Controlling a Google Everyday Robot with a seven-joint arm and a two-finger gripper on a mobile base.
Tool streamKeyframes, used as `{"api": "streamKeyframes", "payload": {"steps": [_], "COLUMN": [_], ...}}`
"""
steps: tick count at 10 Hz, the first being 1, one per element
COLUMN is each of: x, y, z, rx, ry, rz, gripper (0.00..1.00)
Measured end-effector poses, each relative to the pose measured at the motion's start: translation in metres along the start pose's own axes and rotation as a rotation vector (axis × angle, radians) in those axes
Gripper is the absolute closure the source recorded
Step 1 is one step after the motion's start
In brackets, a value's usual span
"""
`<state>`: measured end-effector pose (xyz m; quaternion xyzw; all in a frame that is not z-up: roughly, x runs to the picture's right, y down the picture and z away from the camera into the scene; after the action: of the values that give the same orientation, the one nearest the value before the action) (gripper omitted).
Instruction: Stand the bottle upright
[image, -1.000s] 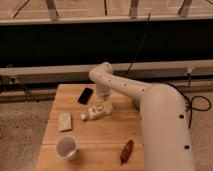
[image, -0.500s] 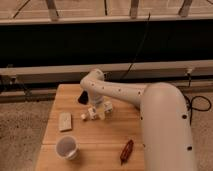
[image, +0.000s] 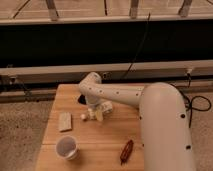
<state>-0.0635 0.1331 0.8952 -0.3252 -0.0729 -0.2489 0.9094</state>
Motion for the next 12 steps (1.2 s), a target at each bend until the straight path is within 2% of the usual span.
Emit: {"api": "streamKeyframes", "payload": {"steps": [1,2,4,6,7,9,10,12], "x": [0.003,0.005,0.006,0.007,0.008,0.011,0.015,0.025], "y": [-0.001,-0.001,0.001,0.004,0.006,0.011,0.014,0.026], "z": [0.001,0.004,0.005,0.002,-0.001,-0.019,-0.034,-0.051], "rx": [0.000,-0.004,-0.008,-0.013,-0.012,-0.003,0.008,0.022], "ry": [0.002,-0.001,-0.005,-0.010,-0.017,-0.039,-0.059,-0.103], "rz": [0.002,0.005,0.009,0.006,0.007,0.020,0.035,0.070], "gripper": [0.30,0.42,0.60,0.84,0.92,1.00,1.00,1.00]}}
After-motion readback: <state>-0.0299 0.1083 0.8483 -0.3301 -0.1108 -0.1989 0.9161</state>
